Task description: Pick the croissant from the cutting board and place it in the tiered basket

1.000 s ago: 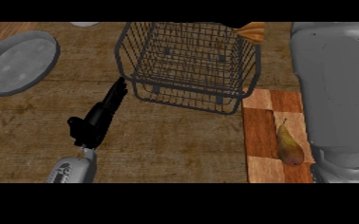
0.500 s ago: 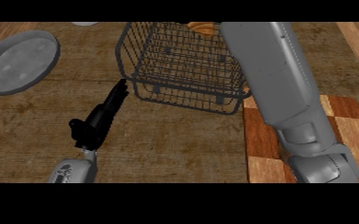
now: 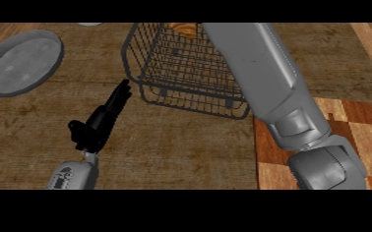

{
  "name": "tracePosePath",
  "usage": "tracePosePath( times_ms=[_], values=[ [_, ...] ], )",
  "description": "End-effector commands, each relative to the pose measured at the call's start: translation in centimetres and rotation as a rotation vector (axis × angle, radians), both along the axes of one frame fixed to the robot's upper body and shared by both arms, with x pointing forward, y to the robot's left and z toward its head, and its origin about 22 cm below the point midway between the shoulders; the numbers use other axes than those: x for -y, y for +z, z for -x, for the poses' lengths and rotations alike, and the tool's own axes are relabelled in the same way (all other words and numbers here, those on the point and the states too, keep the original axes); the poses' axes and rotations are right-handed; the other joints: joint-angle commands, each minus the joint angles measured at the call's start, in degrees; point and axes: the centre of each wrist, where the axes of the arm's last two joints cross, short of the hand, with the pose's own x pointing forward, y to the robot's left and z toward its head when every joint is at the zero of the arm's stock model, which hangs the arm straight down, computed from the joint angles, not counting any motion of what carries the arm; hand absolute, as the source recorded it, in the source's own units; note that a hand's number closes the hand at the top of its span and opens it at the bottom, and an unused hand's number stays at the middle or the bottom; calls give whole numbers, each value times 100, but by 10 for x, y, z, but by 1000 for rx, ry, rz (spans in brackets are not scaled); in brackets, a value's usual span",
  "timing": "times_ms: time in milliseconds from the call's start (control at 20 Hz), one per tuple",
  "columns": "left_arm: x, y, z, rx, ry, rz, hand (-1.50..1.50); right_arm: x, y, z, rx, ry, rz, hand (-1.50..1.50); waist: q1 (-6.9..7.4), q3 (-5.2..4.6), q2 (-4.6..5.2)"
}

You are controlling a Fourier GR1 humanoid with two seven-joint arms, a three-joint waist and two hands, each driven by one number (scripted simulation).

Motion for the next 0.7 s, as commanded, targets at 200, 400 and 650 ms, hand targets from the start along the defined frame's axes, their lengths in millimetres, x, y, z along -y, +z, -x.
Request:
tracePosePath(
  times_ms=[200,400,650],
  values=[
    [8,0,-4,-22,-20,11,0,2,-15,-10,-334,-76,-239,-150,31,0,-30],
    [-1,17,-8,-4,17,-21,0,4,-10,-11,-340,-72,-344,-150,-63,5,-38],
    [-9,12,2,-9,28,0,0,14,4,-9,-151,-191,-402,-150,-137,5,-56]
  ],
)
